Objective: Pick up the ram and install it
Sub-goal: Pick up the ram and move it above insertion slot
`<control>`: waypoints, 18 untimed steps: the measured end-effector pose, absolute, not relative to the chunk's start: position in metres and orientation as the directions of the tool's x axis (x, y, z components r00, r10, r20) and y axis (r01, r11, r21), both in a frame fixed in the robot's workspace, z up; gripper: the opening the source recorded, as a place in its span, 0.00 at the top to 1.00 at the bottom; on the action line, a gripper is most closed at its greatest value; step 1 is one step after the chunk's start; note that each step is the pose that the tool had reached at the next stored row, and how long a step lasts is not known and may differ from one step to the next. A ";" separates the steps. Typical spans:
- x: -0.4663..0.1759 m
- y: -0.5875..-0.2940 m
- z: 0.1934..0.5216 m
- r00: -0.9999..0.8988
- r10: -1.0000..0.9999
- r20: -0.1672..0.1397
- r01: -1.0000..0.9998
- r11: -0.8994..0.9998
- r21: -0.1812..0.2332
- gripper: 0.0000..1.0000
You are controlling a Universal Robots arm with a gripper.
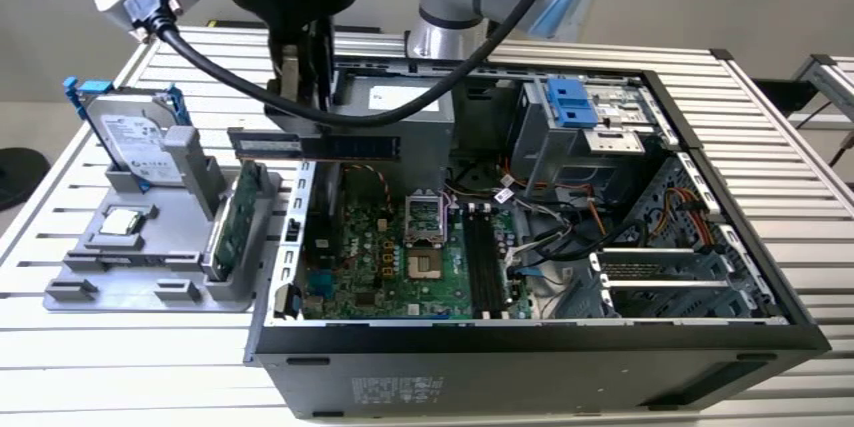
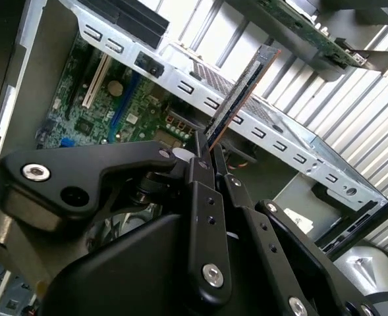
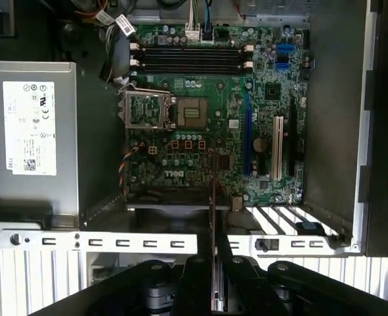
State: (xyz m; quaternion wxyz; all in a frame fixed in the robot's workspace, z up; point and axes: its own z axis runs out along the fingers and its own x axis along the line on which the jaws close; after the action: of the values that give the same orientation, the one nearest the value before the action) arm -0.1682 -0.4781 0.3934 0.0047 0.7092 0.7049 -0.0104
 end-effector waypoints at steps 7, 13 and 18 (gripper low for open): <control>-0.158 -0.478 0.392 0.006 1.000 -0.023 1.000 -0.006 -0.008 1.00; -0.150 -0.477 0.391 0.006 1.000 -0.024 1.000 -0.006 -0.008 1.00; -0.143 -0.477 0.390 0.006 1.000 -0.025 1.000 -0.006 -0.008 1.00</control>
State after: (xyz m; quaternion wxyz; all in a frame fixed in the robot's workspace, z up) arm -0.1427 -0.4767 0.3905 0.0059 0.7092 0.7049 -0.0117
